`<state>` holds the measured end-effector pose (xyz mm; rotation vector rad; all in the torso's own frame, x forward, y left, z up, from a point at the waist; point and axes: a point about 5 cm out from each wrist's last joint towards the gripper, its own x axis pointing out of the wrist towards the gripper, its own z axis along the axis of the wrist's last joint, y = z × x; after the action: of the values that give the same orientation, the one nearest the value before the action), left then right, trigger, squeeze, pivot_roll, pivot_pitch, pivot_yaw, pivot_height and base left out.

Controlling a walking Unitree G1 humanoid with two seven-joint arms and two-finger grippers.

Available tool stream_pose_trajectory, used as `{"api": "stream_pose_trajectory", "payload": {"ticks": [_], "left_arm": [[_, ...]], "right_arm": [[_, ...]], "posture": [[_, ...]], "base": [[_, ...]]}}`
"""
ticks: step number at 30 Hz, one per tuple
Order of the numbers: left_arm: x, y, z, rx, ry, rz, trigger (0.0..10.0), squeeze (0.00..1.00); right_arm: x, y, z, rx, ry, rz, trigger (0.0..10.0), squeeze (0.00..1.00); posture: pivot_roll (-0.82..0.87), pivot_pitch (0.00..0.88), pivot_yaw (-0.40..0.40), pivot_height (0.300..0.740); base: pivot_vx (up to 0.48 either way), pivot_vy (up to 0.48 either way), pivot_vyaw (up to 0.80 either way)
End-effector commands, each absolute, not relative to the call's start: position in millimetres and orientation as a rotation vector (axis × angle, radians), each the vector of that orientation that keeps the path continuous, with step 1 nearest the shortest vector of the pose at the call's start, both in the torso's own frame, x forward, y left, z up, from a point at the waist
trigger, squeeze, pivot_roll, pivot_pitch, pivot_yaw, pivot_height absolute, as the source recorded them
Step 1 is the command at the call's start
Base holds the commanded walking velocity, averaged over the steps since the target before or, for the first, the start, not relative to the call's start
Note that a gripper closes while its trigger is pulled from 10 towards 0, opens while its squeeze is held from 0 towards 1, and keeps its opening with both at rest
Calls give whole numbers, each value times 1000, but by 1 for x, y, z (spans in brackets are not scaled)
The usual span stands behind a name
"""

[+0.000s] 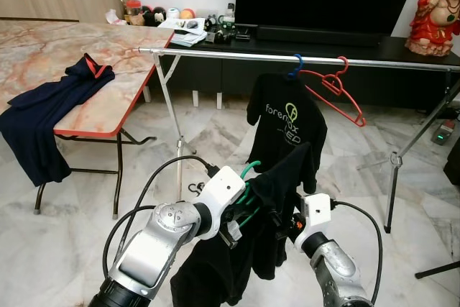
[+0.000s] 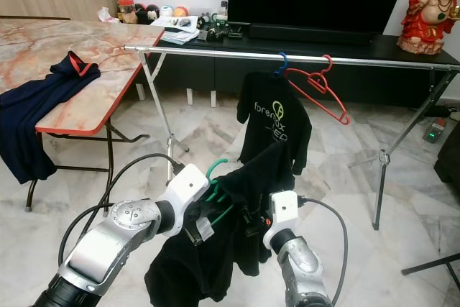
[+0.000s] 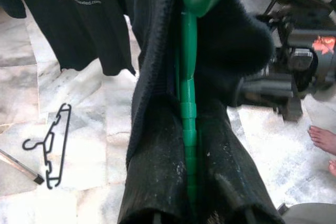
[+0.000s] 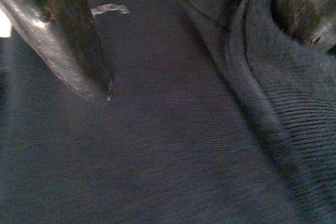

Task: Hang hanger

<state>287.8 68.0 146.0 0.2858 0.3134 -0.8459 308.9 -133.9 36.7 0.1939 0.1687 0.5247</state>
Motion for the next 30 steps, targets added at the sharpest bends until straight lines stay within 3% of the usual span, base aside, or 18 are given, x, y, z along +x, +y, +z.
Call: {"api": "stream_pose_trajectory", "payload": {"ticks": [1, 10, 24, 25, 26, 27, 30], "left_arm": [[286, 67, 152, 280, 285, -856, 10000, 0], [287, 66, 153, 284, 281, -855, 10000, 0], [285, 65, 153, 283, 277, -863, 10000, 0], [285, 65, 153, 283, 278, -864, 10000, 0], [285, 65, 153, 283, 279, -864, 10000, 0], [284, 65, 153, 284, 279, -865, 10000, 0], [284, 65, 154, 282, 278, -866, 10000, 0]], "right_arm": [[302, -128, 29, 170, 213, 581, 10000, 0], [295, -128, 22, 182, 235, 592, 10000, 0], [311, -132, 37, 151, 189, 520, 10000, 0], [312, -132, 37, 152, 189, 514, 8941, 0], [312, -132, 36, 154, 191, 512, 5804, 0], [311, -132, 36, 154, 194, 512, 0, 0], [308, -130, 33, 156, 206, 515, 0, 0]], "posture": [[138, 21, -28, 740], [142, 21, -26, 740], [147, 17, -29, 740], [147, 17, -29, 740], [149, 16, -30, 740], [150, 17, -29, 740], [152, 17, -30, 740]], "base": [[0, 0, 0], [0, 0, 0], [0, 0, 0], [0, 0, 0], [0, 0, 0], [0, 0, 0], [0, 0, 0]]}}
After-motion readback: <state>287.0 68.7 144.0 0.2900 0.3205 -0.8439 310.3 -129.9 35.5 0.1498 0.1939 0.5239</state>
